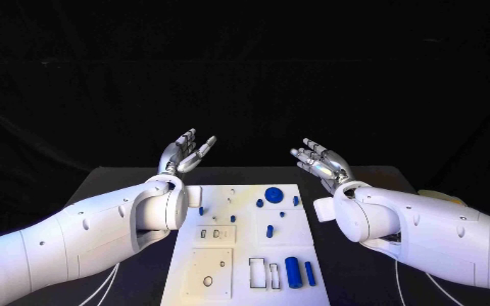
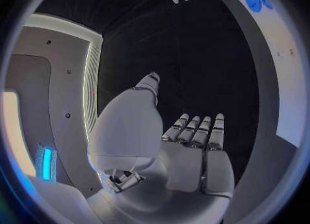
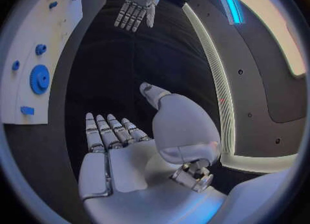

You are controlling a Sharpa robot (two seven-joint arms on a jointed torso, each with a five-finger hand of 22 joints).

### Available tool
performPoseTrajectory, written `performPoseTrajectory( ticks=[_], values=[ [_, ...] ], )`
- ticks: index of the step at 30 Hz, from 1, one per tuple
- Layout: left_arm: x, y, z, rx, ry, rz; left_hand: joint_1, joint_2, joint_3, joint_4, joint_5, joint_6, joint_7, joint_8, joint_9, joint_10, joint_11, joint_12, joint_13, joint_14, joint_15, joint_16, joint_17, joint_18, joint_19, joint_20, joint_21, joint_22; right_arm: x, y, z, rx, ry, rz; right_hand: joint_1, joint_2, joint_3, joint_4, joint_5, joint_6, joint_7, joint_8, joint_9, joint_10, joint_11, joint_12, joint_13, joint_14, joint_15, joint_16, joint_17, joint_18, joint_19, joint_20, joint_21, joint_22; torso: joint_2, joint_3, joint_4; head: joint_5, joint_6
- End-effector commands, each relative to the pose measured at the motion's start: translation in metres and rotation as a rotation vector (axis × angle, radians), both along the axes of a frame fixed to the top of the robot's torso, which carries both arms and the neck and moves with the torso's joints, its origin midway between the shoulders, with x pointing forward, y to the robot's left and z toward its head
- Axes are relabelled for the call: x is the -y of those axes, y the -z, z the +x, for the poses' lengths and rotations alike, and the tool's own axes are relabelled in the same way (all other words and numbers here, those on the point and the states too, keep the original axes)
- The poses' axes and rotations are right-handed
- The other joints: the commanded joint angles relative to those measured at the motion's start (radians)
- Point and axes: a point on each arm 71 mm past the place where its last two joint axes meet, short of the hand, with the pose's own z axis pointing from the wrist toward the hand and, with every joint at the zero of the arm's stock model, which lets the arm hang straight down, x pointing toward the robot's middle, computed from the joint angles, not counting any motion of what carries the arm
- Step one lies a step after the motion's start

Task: Assemble the parts on the task board

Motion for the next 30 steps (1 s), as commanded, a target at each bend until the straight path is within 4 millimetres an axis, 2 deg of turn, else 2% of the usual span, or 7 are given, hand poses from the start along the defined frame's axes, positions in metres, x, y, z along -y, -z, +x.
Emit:
performPoseTrajectory(
  ticks=[1,2,4,8,9,14,30],
  values=[
    [0.006,-0.003,0.000,0.030,0.051,-0.018,0.065,0.020,0.024,0.009,0.006,0.060,0.125,0.016,0.011,0.060,0.025,0.010,0.007,0.033,0.015,0.012,0.006,0.030,0.013,0.019,0.014,0.005,-0.009,0.002,-0.001,-0.037,-0.199,0.017,0.107,-0.011,0.057,-0.077,0.017,0.200,0.168,0.070,0.059,0.269,-0.007,0.045,0.022,0.275,-0.018,0.078,0.049,0.038,0.142,0.005,0.066,0.030,0.000,-0.0001,0.0000,0.000,0.000],
    [0.006,-0.003,0.000,0.030,0.051,-0.018,0.065,0.023,0.021,0.009,0.005,0.132,0.122,0.037,0.025,0.097,0.020,0.015,0.010,0.084,0.050,0.025,0.015,0.007,0.045,0.023,0.027,0.012,-0.008,0.002,-0.001,-0.040,-0.211,0.015,0.114,-0.014,0.061,-0.085,0.020,0.230,0.168,0.081,0.066,0.317,-0.011,0.052,0.024,0.320,-0.023,0.091,0.057,0.044,0.169,0.005,0.078,0.035,0.000,-0.0001,0.0000,0.000,0.000],
    [0.006,-0.003,0.000,0.030,0.051,-0.018,0.063,0.037,0.017,0.007,0.002,0.191,0.133,0.054,0.037,0.173,0.043,0.026,0.017,0.227,0.029,0.068,0.041,0.001,0.127,0.019,0.058,0.028,-0.008,0.003,0.000,-0.046,-0.228,0.012,0.124,-0.021,0.067,-0.097,0.021,0.278,0.166,0.096,0.078,0.397,-0.016,0.061,0.027,0.385,-0.031,0.108,0.066,0.053,0.209,0.005,0.095,0.042,0.000,-0.0001,0.0000,0.000,0.000],
    [0.006,-0.003,0.000,0.030,0.051,-0.018,0.076,0.050,0.021,0.004,-0.001,0.346,0.132,0.103,0.068,0.371,0.048,0.052,0.028,0.449,0.001,0.139,0.079,0.040,0.401,0.016,0.162,0.077,-0.007,0.003,0.000,-0.051,-0.244,0.009,0.137,-0.031,0.076,-0.115,0.018,0.353,0.163,0.118,0.093,0.508,-0.025,0.066,0.030,0.485,-0.043,0.129,0.078,0.065,0.262,0.004,0.115,0.047,0.000,-0.0001,0.0000,0.000,0.000],
    [-0.009,-0.016,-0.001,0.060,0.084,-0.005,0.082,0.053,0.024,0.004,-0.002,0.394,0.133,0.119,0.078,0.440,0.045,0.060,0.032,0.544,-0.010,0.172,0.096,0.057,0.447,0.015,0.187,0.085,0.007,-0.022,0.015,0.243,-0.199,-0.240,0.140,-0.034,0.080,-0.119,0.017,0.373,0.161,0.123,0.097,0.540,-0.027,0.066,0.031,0.513,-0.046,0.134,0.081,0.068,0.274,0.004,0.119,0.047,0.030,-0.0053,0.0020,0.007,-0.004],
    [-0.010,-0.020,-0.001,0.071,0.088,-0.002,0.109,0.054,0.042,0.003,-0.002,0.586,0.112,0.184,0.115,0.700,0.006,0.094,0.042,0.695,-0.056,0.234,0.130,0.099,0.580,0.006,0.260,0.106,0.008,-0.029,0.020,0.296,-0.210,-0.308,0.146,-0.050,0.096,-0.133,0.014,0.496,0.156,0.154,0.117,0.658,-0.041,0.063,0.034,0.619,-0.066,0.153,0.089,0.089,0.431,0.004,0.177,0.065,0.040,-0.0038,0.0036,0.010,0.000],
    [-0.011,-0.035,-0.014,0.077,0.161,-0.026,0.136,0.031,0.078,0.001,-0.002,0.646,0.093,0.191,0.115,0.812,-0.019,0.085,0.043,0.777,-0.084,0.254,0.174,0.100,0.627,-0.013,0.287,0.104,0.001,-0.049,0.030,0.423,-0.325,-0.595,0.150,-0.083,0.118,-0.138,-0.004,0.651,0.134,0.174,0.129,0.765,-0.070,0.040,0.035,0.757,-0.105,0.177,0.095,0.115,0.557,-0.009,0.227,0.070,0.079,-0.0046,0.0138,0.009,0.006]
  ],
)
